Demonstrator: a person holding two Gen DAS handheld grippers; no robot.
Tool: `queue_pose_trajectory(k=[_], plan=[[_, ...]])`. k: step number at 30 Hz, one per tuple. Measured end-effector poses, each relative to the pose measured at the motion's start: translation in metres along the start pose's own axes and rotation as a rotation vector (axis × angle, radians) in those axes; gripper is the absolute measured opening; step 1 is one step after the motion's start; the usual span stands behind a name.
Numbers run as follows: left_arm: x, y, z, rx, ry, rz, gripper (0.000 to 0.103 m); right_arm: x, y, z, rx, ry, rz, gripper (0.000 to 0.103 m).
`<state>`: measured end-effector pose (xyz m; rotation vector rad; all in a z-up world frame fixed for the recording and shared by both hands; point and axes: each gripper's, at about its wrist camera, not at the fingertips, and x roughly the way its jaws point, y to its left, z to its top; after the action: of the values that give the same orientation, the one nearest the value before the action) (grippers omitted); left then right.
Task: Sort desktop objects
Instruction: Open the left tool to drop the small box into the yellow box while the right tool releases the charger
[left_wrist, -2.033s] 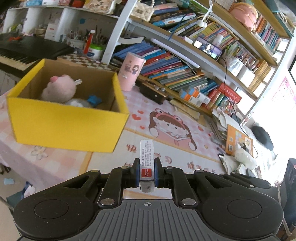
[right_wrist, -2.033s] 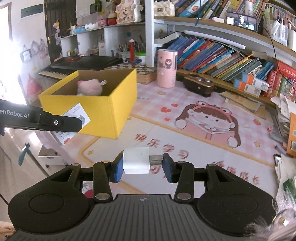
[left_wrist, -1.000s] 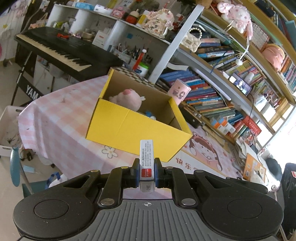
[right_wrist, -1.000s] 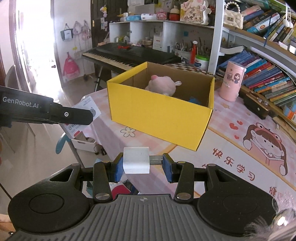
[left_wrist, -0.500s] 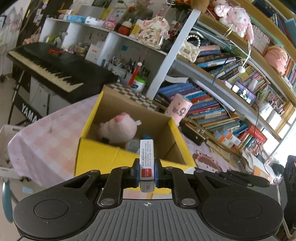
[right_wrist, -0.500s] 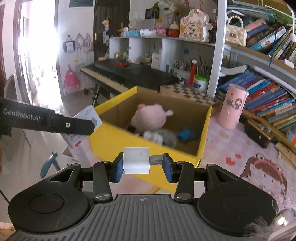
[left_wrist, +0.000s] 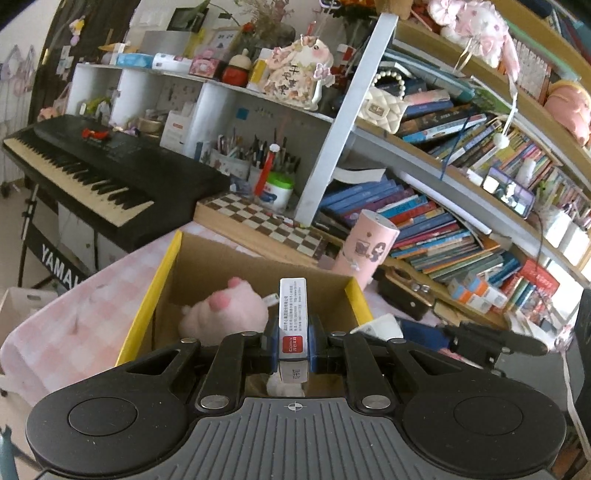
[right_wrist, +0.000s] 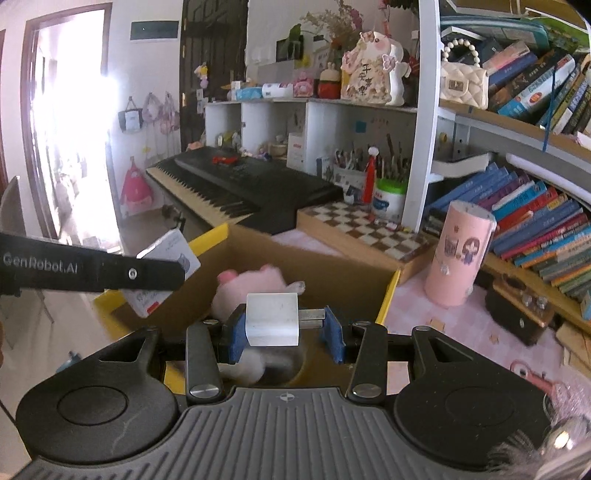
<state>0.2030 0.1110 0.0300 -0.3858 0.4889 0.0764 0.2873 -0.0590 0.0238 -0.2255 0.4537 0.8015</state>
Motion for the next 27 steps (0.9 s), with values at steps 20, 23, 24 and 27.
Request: queue_pose_trajectory(k=[20,23,24,27], plan=[[0.099,-0.009,-0.007,0.178,0.188,0.162,0.013,0.121,-0.021,0.007,-0.472,0.290,0.106,0.040],[0.107,-0.009,-0.013,0.188,0.224,0.173,0.013,0.129,-0.018,0.003,-0.529,0.329,0.124,0.040],[0.109,-0.009,-0.015,0.197,0.236,0.175,0.013,0.132,-0.017,0.002,-0.548,0.348,0.134,0.040],[0.113,-0.012,-0.019,0.214,0.253,0.168,0.013,0.136,-0.013,-0.004,-0.612,0.381,0.151,0.041]])
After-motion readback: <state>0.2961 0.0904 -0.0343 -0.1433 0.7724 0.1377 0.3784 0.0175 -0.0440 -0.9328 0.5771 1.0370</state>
